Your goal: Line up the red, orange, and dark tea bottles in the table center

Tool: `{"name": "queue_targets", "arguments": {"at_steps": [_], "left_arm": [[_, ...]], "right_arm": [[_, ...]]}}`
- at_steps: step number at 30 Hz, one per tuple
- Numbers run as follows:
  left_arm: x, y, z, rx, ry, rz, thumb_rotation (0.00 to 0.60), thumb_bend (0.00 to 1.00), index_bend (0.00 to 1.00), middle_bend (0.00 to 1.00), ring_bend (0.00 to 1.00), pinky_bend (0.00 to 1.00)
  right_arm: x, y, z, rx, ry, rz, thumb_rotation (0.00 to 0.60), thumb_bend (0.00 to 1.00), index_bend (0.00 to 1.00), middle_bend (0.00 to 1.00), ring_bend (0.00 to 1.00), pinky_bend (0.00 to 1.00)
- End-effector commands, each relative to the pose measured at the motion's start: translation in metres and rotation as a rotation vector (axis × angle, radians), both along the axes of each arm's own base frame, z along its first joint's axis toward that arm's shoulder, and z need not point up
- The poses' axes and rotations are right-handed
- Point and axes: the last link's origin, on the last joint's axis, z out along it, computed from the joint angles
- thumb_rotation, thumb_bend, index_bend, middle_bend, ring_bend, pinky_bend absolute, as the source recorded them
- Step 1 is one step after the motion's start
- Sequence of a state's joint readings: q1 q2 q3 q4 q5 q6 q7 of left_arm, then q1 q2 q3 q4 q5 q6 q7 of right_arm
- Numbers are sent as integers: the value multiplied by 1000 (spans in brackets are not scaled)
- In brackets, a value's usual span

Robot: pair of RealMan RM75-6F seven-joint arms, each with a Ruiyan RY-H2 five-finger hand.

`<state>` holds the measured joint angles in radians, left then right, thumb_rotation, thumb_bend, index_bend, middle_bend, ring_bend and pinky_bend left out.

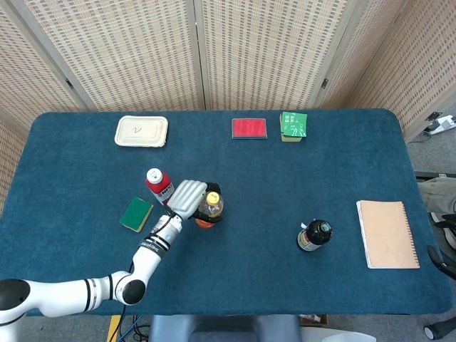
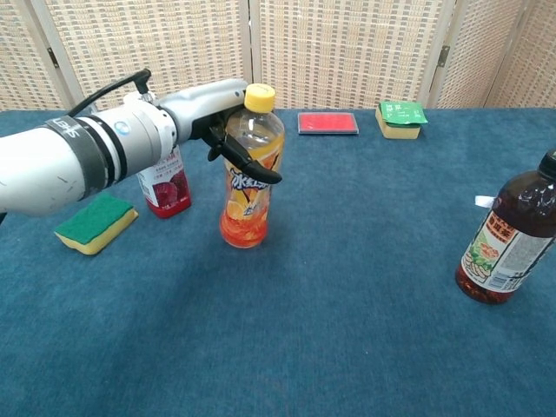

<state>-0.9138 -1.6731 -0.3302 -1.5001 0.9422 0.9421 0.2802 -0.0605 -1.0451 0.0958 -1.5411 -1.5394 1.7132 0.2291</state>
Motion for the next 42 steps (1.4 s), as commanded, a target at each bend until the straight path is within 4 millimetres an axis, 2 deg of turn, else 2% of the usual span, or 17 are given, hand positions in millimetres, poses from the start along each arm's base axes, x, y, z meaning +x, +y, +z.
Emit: {"name": "queue_targets", "arguments": {"at_steps": [1, 6, 11, 20, 26, 42], "left_arm": [[1, 0, -1, 1, 4, -3, 600, 86, 534, 499, 553, 723], [3, -1, -3, 5, 10, -8, 600, 87, 527, 491, 532, 723], [4, -2, -5, 11, 25, -7, 600, 87, 478, 457, 507, 722], [6, -1, -5, 6, 52, 9, 600, 87, 293, 334, 436, 697], [4, -1, -2, 13, 59, 20, 600, 87, 215, 291, 407, 679], [-5, -3, 30, 70, 67, 35, 600, 86, 210, 278, 398, 675]], "right_arm": [[0, 0, 1, -1, -4, -1, 600, 270, 402, 308, 288, 454], [-1, 0, 1, -2, -7, -3, 600, 270, 409, 309, 288, 455], [-2, 0, 3, -3, -13, -6, 600, 271, 414, 309, 288, 454], [-3, 0, 4, -3, -12, -6, 600, 271, 415, 309, 288, 455], [-2, 0, 3, 3, -6, 2, 600, 270, 416, 309, 288, 455], [1, 2, 0, 4, 6, 26, 600, 271, 416, 309, 288, 455]]}}
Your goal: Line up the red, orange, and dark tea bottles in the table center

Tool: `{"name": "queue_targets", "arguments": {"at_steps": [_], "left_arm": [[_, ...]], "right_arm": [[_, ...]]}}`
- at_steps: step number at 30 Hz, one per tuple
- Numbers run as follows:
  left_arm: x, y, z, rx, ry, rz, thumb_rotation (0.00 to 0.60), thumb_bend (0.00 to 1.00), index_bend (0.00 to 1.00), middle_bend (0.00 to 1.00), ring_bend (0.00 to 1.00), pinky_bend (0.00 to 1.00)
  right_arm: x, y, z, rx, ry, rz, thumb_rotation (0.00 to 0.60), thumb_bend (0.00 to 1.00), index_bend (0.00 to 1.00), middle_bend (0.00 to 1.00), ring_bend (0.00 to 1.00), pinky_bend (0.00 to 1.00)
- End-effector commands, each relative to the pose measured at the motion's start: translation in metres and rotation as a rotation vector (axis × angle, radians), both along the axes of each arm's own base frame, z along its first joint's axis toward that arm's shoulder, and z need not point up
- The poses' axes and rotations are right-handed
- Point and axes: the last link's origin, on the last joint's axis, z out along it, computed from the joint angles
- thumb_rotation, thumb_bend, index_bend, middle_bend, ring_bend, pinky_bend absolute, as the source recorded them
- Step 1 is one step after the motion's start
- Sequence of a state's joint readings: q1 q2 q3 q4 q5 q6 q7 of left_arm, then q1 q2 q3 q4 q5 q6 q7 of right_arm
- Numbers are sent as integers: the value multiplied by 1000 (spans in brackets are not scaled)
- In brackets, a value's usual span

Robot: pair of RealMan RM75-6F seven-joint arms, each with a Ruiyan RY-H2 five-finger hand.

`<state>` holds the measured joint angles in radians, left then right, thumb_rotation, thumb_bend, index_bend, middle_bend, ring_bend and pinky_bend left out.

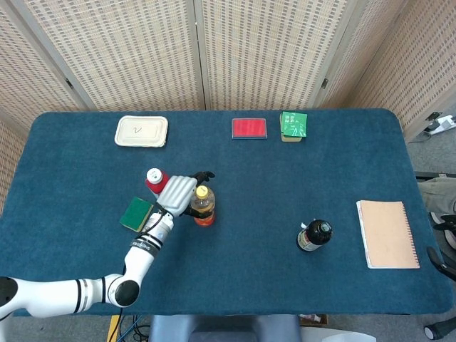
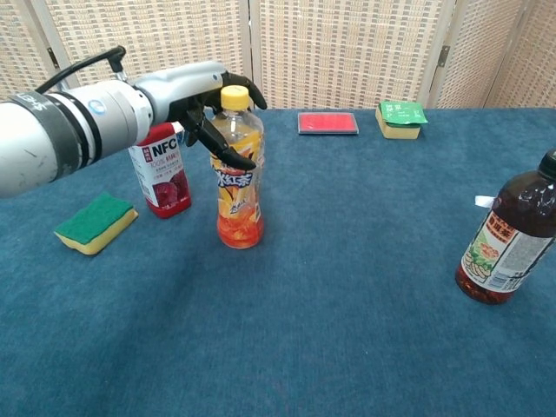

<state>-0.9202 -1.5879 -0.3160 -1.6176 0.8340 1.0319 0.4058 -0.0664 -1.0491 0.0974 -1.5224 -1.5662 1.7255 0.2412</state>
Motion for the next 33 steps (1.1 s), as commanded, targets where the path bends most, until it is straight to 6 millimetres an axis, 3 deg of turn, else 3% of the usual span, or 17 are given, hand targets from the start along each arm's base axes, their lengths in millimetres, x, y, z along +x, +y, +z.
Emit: {"name": "queue_targets", "arguments": {"at_steps": [1, 21, 33], "left_arm": [[-1, -3, 5, 7, 1, -3, 600, 86, 210, 277, 399, 675], [-3, -12, 25, 35, 7, 2, 600, 86, 211, 278, 398, 674], [-8, -13, 47, 76, 29, 24, 600, 86, 211, 278, 399, 673]], "right_arm": [[0, 0, -1, 1, 1, 2, 600, 271, 416, 309, 288, 454], [1, 0, -2, 4, 11, 4, 600, 272, 416, 309, 288, 455], [1, -1, -3, 9, 20, 1, 600, 272, 416, 309, 288, 455]]}}
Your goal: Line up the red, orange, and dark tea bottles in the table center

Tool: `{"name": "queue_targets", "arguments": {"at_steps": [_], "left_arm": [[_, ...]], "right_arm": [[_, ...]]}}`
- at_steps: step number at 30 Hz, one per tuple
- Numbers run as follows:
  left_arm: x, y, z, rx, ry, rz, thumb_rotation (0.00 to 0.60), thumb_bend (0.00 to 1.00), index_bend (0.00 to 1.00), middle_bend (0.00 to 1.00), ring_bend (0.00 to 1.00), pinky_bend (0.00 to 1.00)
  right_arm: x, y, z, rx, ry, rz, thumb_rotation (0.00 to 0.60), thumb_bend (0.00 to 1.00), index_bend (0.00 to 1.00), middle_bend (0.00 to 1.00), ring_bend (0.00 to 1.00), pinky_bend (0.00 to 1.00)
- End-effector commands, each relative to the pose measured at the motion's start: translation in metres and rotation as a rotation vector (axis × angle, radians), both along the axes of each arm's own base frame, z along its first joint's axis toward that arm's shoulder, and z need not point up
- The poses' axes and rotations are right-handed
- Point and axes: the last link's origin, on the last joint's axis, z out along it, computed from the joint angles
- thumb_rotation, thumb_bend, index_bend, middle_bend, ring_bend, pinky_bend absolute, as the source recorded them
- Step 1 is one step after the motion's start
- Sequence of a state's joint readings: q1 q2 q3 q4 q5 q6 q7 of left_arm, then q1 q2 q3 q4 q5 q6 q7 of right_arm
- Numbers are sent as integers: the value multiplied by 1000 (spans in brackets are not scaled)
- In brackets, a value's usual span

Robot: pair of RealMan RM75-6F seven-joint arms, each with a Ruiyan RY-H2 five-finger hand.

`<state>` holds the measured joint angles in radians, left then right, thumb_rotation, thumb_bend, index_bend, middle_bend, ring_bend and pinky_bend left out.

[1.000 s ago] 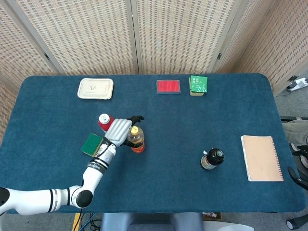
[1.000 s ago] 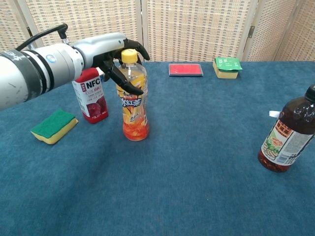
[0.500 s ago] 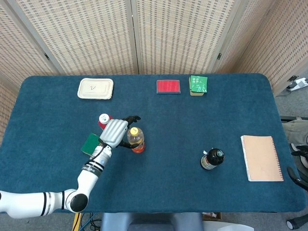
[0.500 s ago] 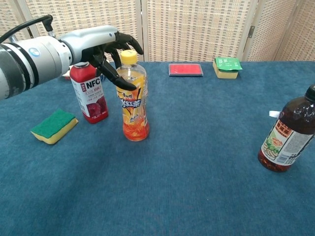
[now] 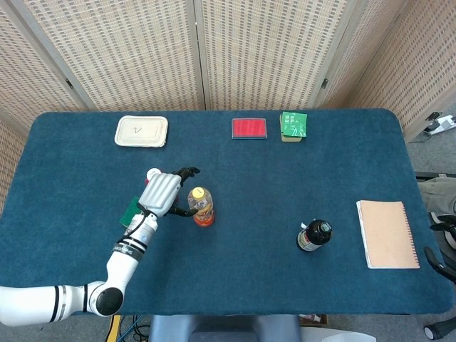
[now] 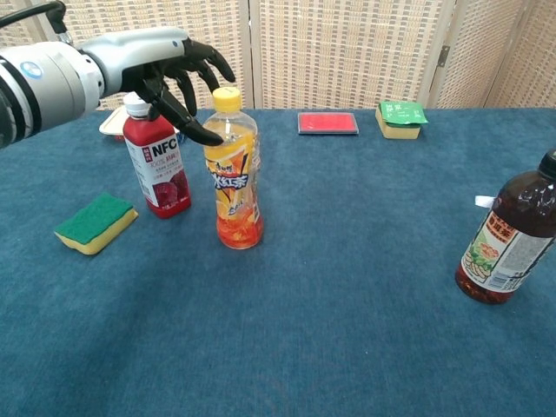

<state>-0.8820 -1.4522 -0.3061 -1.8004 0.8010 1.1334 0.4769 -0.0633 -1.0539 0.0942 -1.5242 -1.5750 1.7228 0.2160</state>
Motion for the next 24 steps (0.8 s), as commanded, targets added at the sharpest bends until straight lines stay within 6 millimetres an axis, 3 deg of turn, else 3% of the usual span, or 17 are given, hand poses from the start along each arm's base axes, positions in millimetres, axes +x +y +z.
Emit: {"name": "queue_targets", "arguments": {"at_steps": [1, 9, 14, 19, 24], "left_arm": [[-1, -1, 7, 11, 1, 4, 600, 86, 211, 278, 399, 673], [-5, -9, 25, 29, 16, 1, 600, 86, 202, 252, 374, 665], [-15, -14, 41, 61, 31, 1, 600, 86, 161, 154, 260, 568], [-37, -13, 58, 102, 18, 38, 600, 87, 129, 79, 170, 478], [-68, -6, 66, 109, 13, 102, 600, 86, 104, 62, 147, 450]], "right_arm": [[0, 0, 0, 2, 3, -2, 600, 272, 416, 309, 288, 454], [1, 0, -1, 1, 6, -1, 600, 272, 416, 309, 288, 455], [1, -1, -2, 4, 11, -2, 600, 272, 416, 309, 288, 455], [2, -1, -4, 6, 18, -4, 600, 272, 416, 309, 288, 454], [3, -1, -6, 9, 27, -5, 600, 273, 416, 309, 288, 455]]}}
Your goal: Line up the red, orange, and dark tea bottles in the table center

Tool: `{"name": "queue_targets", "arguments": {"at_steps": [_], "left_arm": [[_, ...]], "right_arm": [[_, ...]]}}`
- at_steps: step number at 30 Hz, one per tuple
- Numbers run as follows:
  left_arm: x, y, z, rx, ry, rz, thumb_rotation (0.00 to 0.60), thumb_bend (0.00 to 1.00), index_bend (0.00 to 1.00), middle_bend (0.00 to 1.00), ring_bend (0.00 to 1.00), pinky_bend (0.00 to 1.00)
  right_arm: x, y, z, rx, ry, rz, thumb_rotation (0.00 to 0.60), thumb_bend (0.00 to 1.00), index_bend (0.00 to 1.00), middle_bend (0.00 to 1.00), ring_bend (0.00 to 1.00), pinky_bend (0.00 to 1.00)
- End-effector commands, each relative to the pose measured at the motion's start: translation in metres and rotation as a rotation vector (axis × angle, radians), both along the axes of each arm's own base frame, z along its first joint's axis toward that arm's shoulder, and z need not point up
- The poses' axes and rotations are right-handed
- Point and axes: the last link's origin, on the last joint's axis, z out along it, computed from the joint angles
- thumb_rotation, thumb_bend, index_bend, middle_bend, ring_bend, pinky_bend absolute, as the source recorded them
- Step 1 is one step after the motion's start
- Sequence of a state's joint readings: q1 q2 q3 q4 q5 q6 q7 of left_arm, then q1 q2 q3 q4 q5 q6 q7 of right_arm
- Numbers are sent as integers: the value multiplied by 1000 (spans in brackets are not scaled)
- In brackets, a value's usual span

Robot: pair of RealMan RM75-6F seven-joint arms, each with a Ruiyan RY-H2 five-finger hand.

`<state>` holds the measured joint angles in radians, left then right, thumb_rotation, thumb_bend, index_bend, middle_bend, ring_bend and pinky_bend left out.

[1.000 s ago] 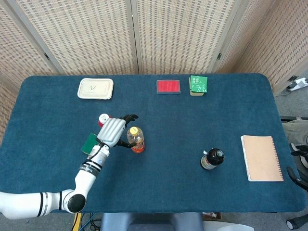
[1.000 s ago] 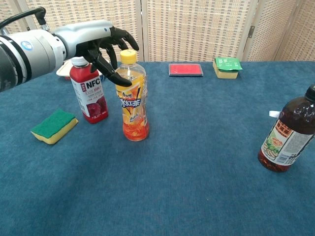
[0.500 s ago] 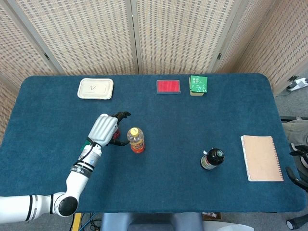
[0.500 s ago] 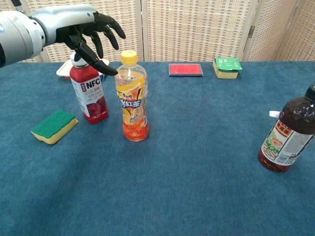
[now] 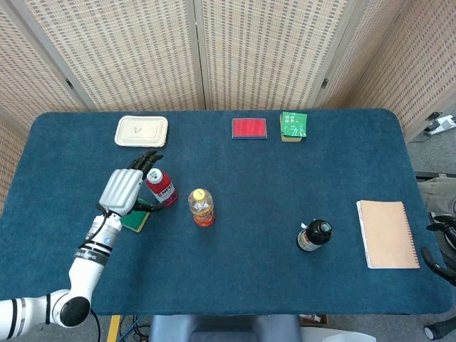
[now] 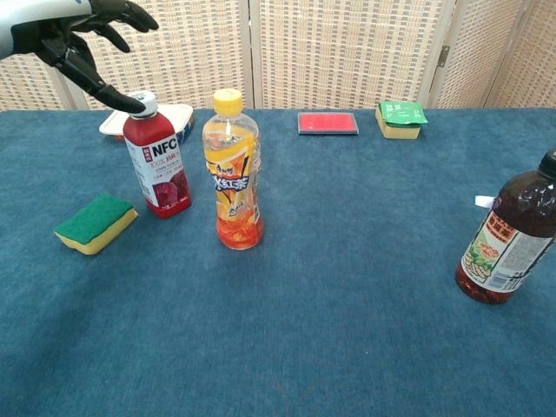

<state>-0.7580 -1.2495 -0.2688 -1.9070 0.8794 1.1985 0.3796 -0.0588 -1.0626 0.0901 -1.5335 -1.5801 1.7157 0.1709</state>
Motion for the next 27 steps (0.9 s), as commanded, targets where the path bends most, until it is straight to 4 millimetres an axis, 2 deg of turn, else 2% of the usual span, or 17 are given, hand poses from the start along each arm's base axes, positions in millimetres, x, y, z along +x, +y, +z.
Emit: {"name": "queue_targets", "arguments": {"at_steps": [1, 7, 11, 13, 17, 27], "left_arm": [[-27, 5, 5, 4, 5, 49, 600, 86, 98, 62, 145, 446], [-63, 14, 1, -11, 11, 115, 600, 86, 30, 20, 125, 437], [-78, 17, -4, -25, -13, 151, 600, 86, 0, 0, 97, 421], [-84, 19, -6, -32, -29, 168, 600, 86, 0, 0, 53, 377], [-91, 23, -11, -46, -62, 192, 600, 86, 0, 0, 0, 235], [-92, 36, -31, -106, -295, 233, 600, 86, 0, 0, 0, 205]], "right_arm": [[1, 0, -1, 1, 2, 0, 600, 273, 416, 309, 288, 454], [1, -1, -2, 3, 8, -2, 600, 272, 416, 309, 288, 454], [1, -1, -2, 2, 7, -4, 600, 272, 416, 309, 288, 455], [1, -1, -2, 2, 7, -4, 600, 272, 416, 309, 288, 455], [1, -1, -3, 3, 8, -3, 600, 272, 416, 309, 288, 455], [1, -1, -2, 3, 7, -4, 600, 272, 416, 309, 288, 455]]}}
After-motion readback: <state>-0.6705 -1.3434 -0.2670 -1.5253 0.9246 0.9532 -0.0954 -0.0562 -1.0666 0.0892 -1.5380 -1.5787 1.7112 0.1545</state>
